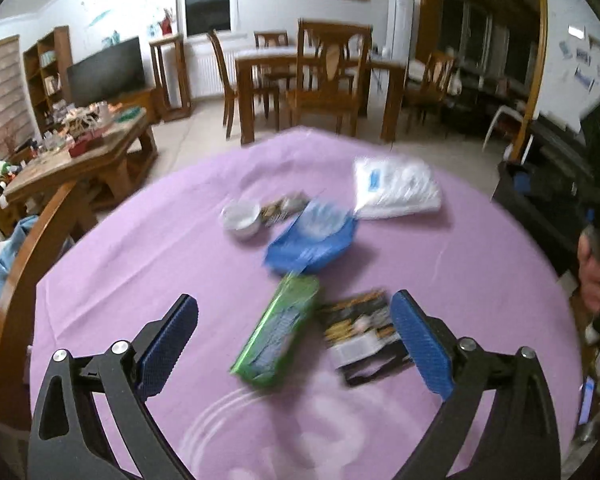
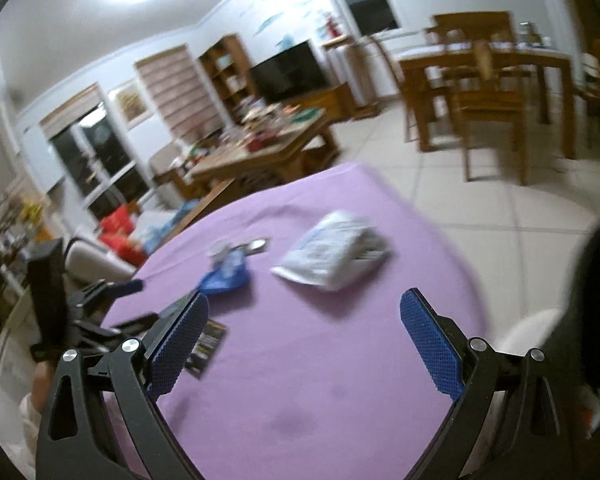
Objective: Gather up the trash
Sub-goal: 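Grasp the green Doublemint tin with the left gripper while the right grasps the blue wipes pack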
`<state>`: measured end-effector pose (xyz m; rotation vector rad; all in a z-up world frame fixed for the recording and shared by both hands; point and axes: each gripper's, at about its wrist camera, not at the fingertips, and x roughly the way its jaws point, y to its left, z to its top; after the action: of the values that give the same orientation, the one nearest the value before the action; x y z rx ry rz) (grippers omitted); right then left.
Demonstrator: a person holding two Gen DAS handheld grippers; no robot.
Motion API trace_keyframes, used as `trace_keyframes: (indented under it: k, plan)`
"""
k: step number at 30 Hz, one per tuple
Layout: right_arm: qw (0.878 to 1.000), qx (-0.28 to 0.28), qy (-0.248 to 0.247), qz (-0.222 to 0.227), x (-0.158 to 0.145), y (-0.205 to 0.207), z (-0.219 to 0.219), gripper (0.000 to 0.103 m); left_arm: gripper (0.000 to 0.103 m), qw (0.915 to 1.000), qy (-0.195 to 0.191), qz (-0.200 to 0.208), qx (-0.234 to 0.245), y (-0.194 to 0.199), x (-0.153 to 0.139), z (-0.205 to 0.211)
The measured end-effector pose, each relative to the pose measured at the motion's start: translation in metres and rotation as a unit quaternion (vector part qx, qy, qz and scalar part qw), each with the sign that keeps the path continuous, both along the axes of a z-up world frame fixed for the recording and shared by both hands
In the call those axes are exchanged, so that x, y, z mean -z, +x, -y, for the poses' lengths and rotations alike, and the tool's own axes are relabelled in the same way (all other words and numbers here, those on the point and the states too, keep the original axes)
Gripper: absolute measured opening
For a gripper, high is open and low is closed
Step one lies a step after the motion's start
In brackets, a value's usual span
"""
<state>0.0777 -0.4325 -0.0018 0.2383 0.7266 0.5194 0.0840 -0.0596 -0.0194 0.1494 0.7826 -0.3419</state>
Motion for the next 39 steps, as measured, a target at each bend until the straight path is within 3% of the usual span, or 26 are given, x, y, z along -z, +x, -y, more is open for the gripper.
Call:
trace_keyframes:
  k: [9,10,13,19,25,27,29,35,39]
  plan:
    - [0.996,-0.072,-0.044,-0.027,0.014,0.050,-0.107,0.095,0.050,0.9979,-0.019,-0.059,0.017,0.023,0.030,-0.015]
    - [0.995,-0.077,-0.051,-0.031,0.017,0.056,-0.119,0.095,0.049,0.9979,-0.021,-0.059,0.018,0.023,0.032,-0.016]
    - [0.993,-0.087,-0.069,-0.038,0.026,0.068,-0.144,0.095,0.032,0.9984,-0.020,-0.052,0.008,0.021,0.032,-0.025]
    - [0.987,-0.108,-0.110,-0.048,0.042,0.091,-0.189,0.095,0.031,0.9936,-0.091,-0.043,-0.053,0.019,0.026,-0.066]
    - [0.975,-0.124,-0.174,-0.060,0.069,0.103,-0.231,0.095,0.031,0.9888,-0.121,-0.020,-0.086,0.020,0.017,-0.086]
    - [0.971,-0.122,-0.202,-0.042,0.073,0.103,-0.244,0.088,0.031,0.9877,-0.127,-0.015,-0.090,0.019,0.016,-0.090]
    - [0.966,-0.117,-0.231,-0.024,0.075,0.101,-0.252,0.071,0.031,0.9872,-0.130,-0.013,-0.091,0.022,0.014,-0.089]
    - [0.980,-0.110,-0.166,-0.026,0.061,0.103,-0.232,0.043,0.031,0.9867,-0.142,-0.003,-0.078,0.023,0.011,-0.090]
    - [0.988,-0.104,-0.115,-0.020,0.044,0.091,-0.197,0.039,0.031,0.9864,-0.152,0.010,-0.063,0.021,0.005,-0.083]
